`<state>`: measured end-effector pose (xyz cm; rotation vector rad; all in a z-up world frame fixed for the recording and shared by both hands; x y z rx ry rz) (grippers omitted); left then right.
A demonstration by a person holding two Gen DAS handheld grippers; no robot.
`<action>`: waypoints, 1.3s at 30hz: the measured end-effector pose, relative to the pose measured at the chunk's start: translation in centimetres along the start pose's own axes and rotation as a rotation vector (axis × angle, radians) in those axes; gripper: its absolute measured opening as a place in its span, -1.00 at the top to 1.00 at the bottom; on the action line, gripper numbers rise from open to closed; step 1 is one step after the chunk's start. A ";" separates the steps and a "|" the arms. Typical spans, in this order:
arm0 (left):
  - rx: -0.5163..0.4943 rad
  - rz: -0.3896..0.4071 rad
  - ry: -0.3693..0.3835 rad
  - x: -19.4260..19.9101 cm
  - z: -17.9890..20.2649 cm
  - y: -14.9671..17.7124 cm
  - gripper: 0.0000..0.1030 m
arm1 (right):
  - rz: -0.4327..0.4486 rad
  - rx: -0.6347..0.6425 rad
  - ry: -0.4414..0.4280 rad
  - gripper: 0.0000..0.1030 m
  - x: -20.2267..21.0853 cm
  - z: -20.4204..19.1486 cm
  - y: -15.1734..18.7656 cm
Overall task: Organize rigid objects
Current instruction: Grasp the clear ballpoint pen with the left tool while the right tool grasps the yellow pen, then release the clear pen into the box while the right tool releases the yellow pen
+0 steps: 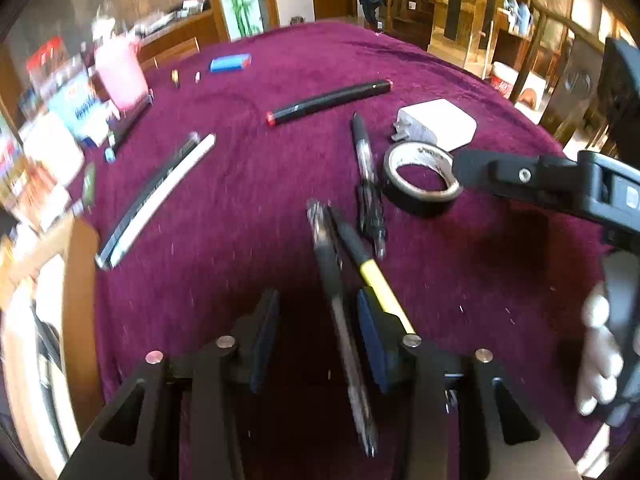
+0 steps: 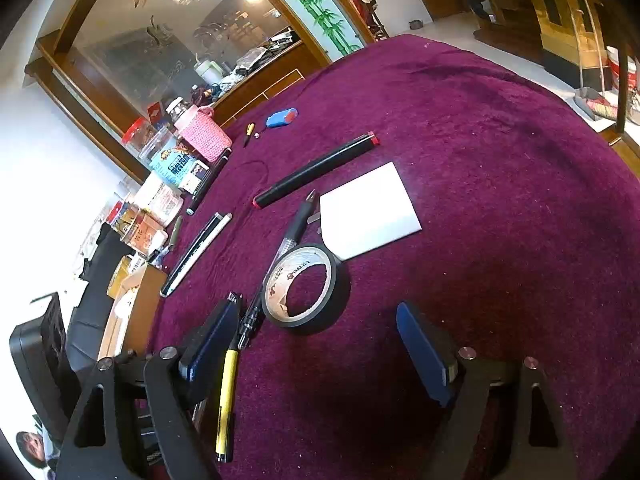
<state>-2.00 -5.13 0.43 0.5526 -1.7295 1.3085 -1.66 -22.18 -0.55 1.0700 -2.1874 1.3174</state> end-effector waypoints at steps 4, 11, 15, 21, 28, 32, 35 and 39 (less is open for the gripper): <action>0.019 0.009 0.072 0.1 -0.1 0.1 0.81 | 0.002 0.012 0.010 -0.66 0.0 -0.4 0.0; 0.204 0.155 0.226 7.6 -5.1 3.0 0.81 | -0.057 0.101 0.080 -0.64 -0.3 -2.1 0.2; 0.304 0.218 0.278 11.4 -8.3 5.7 0.81 | -0.126 0.234 0.090 -0.59 -0.5 -6.6 1.8; 0.444 0.257 0.262 13.6 -13.2 9.8 0.81 | -0.199 0.421 0.261 0.01 -4.5 -11.8 3.7; 0.593 0.282 0.222 14.6 -19.0 13.8 0.81 | -0.171 0.423 0.299 0.83 -4.4 -12.1 3.7; 0.643 0.299 0.198 15.3 -21.4 15.3 0.81 | -0.153 0.298 0.167 0.83 -2.6 -11.2 3.4; 0.681 0.280 0.169 15.0 -23.4 16.0 0.81 | -0.147 0.219 0.028 0.83 -1.6 -11.7 3.0; 0.699 0.219 0.101 13.7 -25.8 16.1 0.81 | -0.168 0.183 -0.138 0.82 -1.0 -14.9 2.4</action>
Point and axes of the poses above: each gripper's, at about its wrist camera, not at the fingertips, and x roughly against the way its jaws point, z to its right, y to its underside, the point moved 1 cm from there along -x, roughly the way its jaws point, and after that the axes turned 5 degrees about x, right-handed, at the moved point
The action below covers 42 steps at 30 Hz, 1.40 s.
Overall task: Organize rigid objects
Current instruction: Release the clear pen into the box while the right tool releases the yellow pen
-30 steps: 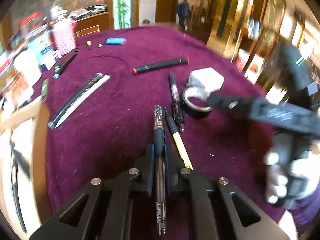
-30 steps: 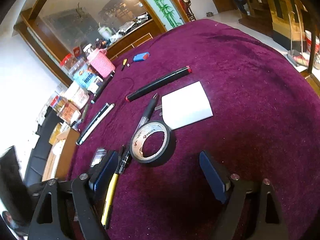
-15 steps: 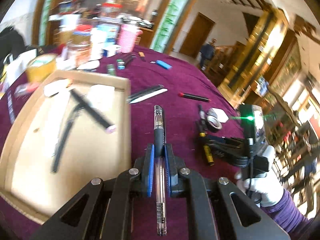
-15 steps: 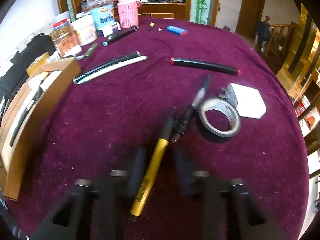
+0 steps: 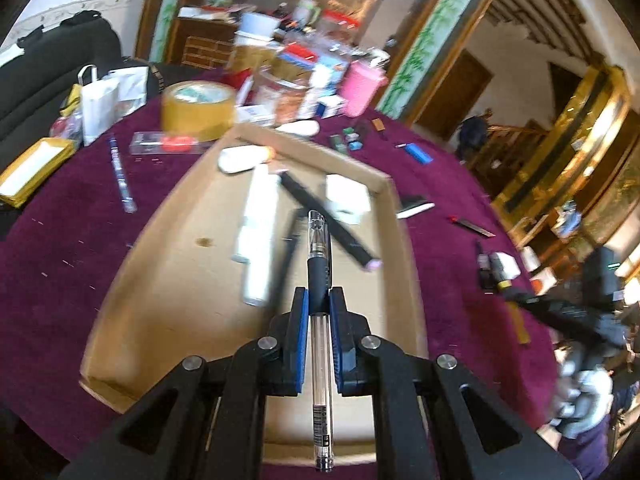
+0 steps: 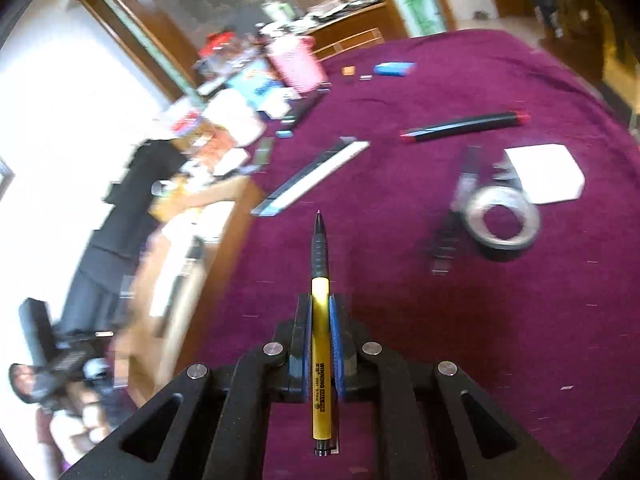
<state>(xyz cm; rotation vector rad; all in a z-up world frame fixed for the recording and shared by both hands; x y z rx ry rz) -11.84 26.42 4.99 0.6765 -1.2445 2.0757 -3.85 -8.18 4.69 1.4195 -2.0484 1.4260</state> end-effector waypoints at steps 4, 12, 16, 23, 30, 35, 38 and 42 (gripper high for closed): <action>0.010 -0.043 -0.108 -2.0 -2.0 -2.1 0.81 | -0.048 0.013 -0.120 0.82 -1.9 -4.0 -0.9; 0.035 -0.101 -0.227 -5.3 -4.7 -4.8 0.75 | -0.202 0.099 -0.207 0.81 -10.0 -13.5 -1.4; 0.015 -0.049 -0.175 -3.8 -3.9 -4.5 0.14 | -0.258 0.142 -0.139 0.80 -13.4 -15.5 -0.9; 0.043 0.061 -0.134 0.0 -3.3 -3.4 -0.35 | -0.266 0.183 -0.025 0.70 -15.7 -15.8 0.5; 0.076 0.127 -0.142 2.3 -2.5 -1.3 -0.41 | -0.121 0.241 -0.027 0.04 -11.6 -15.2 1.3; 0.053 0.164 -0.138 3.1 0.0 -0.2 -0.41 | 0.056 0.250 0.037 -0.13 -6.5 -13.2 1.3; 0.023 0.167 -0.124 3.3 2.1 0.3 -0.41 | 0.132 0.274 0.060 -0.17 -3.7 -13.3 1.1; -0.016 0.175 -0.104 3.8 4.9 0.8 -0.41 | 0.189 0.333 0.044 -0.17 0.4 -14.9 -2.5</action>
Point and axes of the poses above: each gripper's, at about its wrist camera, not at the fingertips, and x roughly against the way its jaws point, z to its right, y to its underside, the point moved 1 cm from there along -x, roughly the way its jaws point, and after that the axes turned 5 degrees about x, right-handed, at the moved point
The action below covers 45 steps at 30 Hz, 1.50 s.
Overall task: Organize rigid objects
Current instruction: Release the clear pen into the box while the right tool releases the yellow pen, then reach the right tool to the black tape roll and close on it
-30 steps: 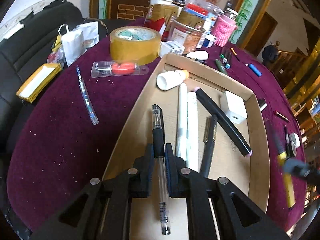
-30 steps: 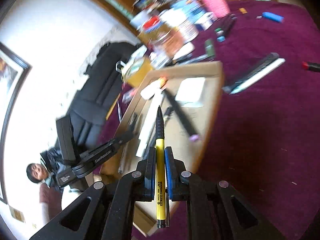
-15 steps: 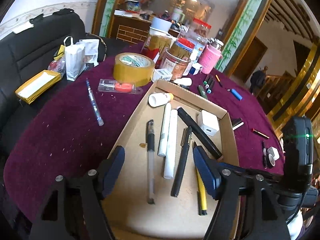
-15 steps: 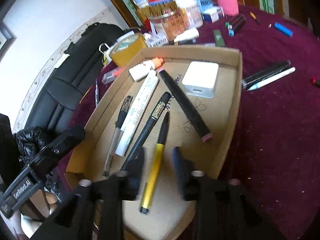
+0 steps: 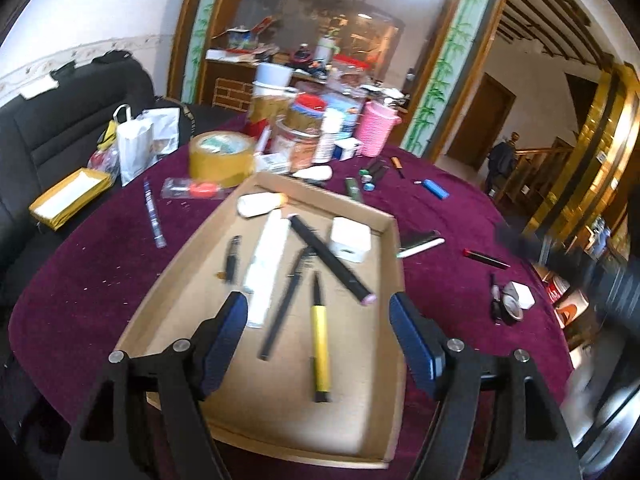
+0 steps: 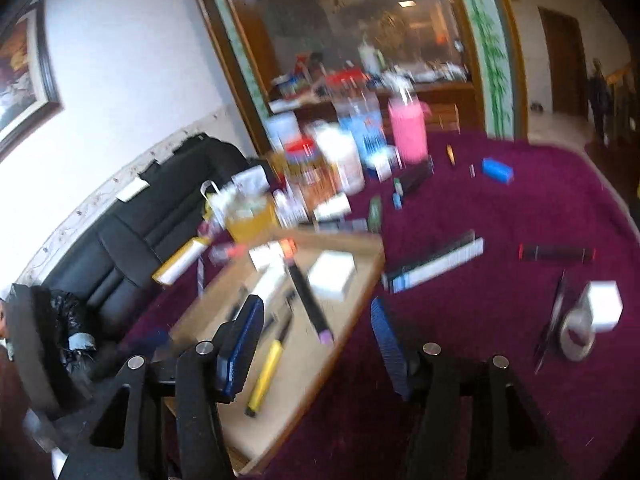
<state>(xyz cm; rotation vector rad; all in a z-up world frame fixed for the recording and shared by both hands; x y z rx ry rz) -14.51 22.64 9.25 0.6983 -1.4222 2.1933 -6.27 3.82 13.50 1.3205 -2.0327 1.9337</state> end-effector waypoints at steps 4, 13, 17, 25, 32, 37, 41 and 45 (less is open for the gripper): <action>-0.046 0.037 0.022 1.9 2.7 0.5 -0.42 | 0.245 0.109 0.103 -0.99 6.9 -0.8 -5.0; -0.187 0.083 0.023 2.9 8.0 1.6 -0.70 | 0.217 0.099 0.274 -0.99 6.9 6.8 2.0; -0.227 -0.004 0.077 1.0 9.9 3.1 -0.70 | 0.102 -0.092 0.354 -0.99 6.4 15.6 4.8; -0.185 -0.234 0.208 -3.9 12.4 5.9 -0.70 | -0.035 -0.375 0.332 -0.79 6.2 27.9 7.2; -0.198 -0.261 0.199 -4.5 13.0 6.7 -0.70 | -0.225 -0.286 0.304 -0.08 1.3 25.4 8.0; -0.204 -0.255 0.185 -4.4 12.9 6.7 -0.70 | -0.258 -0.338 0.380 -0.03 -1.5 26.4 8.3; -0.213 -0.262 0.193 -4.6 13.0 6.9 -0.70 | -0.287 -0.271 0.402 0.78 -2.3 25.3 8.0; -0.216 -0.251 0.193 -4.5 12.7 6.4 -0.70 | -0.295 -0.239 0.337 0.78 -0.7 23.9 9.4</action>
Point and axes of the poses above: each gripper's, at about its wrist camera, not at the fingertips, and x roughly against the way its jaws point, z to its right, y to its underside, the point moved 1 cm from there along -x, roughly the way its jaws point, and after that the axes turned 5 degrees about x, right-handed, at the moved point
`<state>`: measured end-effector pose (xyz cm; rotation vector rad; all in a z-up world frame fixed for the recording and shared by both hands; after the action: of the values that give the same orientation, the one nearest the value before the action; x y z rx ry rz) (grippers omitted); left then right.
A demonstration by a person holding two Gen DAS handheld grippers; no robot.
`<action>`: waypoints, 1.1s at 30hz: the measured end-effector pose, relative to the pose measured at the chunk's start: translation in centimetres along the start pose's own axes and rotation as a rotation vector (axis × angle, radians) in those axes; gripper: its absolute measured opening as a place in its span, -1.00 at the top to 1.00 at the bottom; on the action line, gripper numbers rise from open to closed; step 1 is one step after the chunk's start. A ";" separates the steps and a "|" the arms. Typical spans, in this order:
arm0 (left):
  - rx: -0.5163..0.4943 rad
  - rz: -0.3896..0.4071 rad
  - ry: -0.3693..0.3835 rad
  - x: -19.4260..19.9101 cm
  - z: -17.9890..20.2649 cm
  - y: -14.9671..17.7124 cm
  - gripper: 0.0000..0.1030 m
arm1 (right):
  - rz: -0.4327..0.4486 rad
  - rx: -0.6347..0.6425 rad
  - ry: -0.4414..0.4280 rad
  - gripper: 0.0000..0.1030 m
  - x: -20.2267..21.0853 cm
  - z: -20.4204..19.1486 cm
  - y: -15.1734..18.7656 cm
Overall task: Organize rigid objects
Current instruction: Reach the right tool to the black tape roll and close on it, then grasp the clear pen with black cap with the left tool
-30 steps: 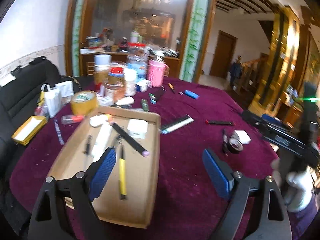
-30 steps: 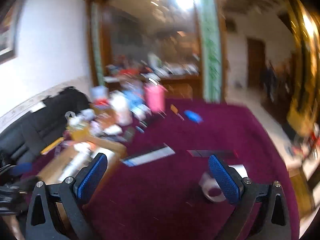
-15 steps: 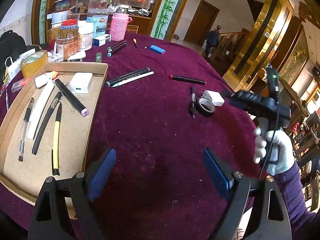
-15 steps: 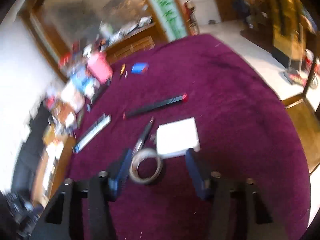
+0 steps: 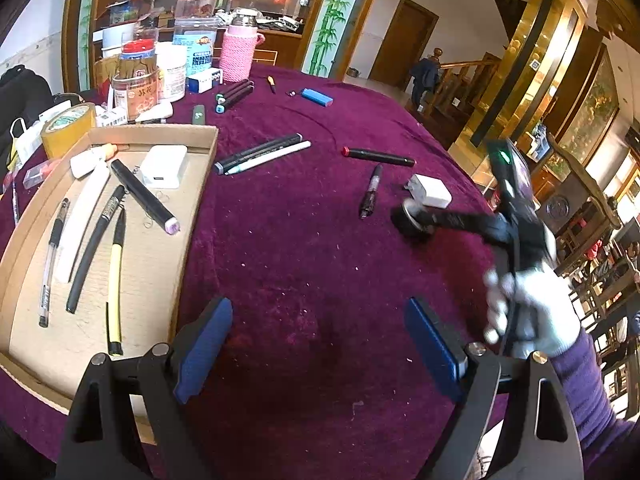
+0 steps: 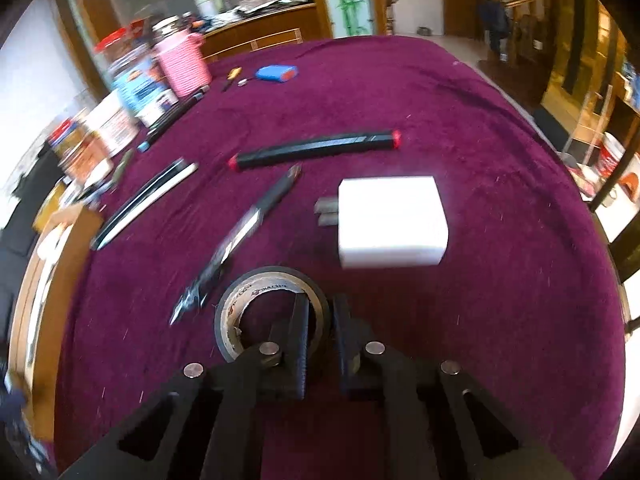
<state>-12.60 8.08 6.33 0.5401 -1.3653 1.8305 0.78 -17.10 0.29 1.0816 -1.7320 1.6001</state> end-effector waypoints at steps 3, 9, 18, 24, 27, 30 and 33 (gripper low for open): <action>0.003 0.023 -0.013 0.5 -0.4 -0.6 -0.70 | 0.002 0.019 -0.027 0.77 1.2 0.3 2.1; 0.065 -0.014 0.018 -0.9 -0.9 -1.4 -0.70 | 0.135 -0.047 -0.019 0.77 2.8 3.0 2.5; -0.047 -0.028 -0.007 -3.8 3.2 -3.9 -0.70 | 0.146 -0.167 -0.171 0.77 1.7 4.7 2.5; -0.135 -0.107 -0.031 -10.1 6.3 -6.1 -0.69 | 0.114 -0.221 -0.225 0.77 1.0 5.4 2.8; -0.139 -0.144 -0.048 -12.5 6.8 -6.5 -0.69 | 0.111 -0.221 -0.236 0.77 1.0 5.4 2.7; -0.155 -0.146 -0.058 -14.1 7.4 -7.0 -0.69 | 0.109 -0.228 -0.253 0.75 0.9 5.6 2.8; -0.194 -0.135 -0.078 -16.0 8.8 -7.5 -0.69 | 0.107 -0.241 -0.271 0.75 0.8 5.9 2.8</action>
<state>2.08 -4.51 2.38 0.5908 -1.5019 1.5644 -1.21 -23.10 -1.46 1.1423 -2.1301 1.3074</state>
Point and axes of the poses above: each gripper's, at about its wrist camera, not at the fingertips, and x roughly against the way its jaws point, z to its right, y to its underside, the point moved 1 cm from there along -x, roughly the way its jaws point, and after that the axes turned 5 degrees about x, right-handed, at the moved point
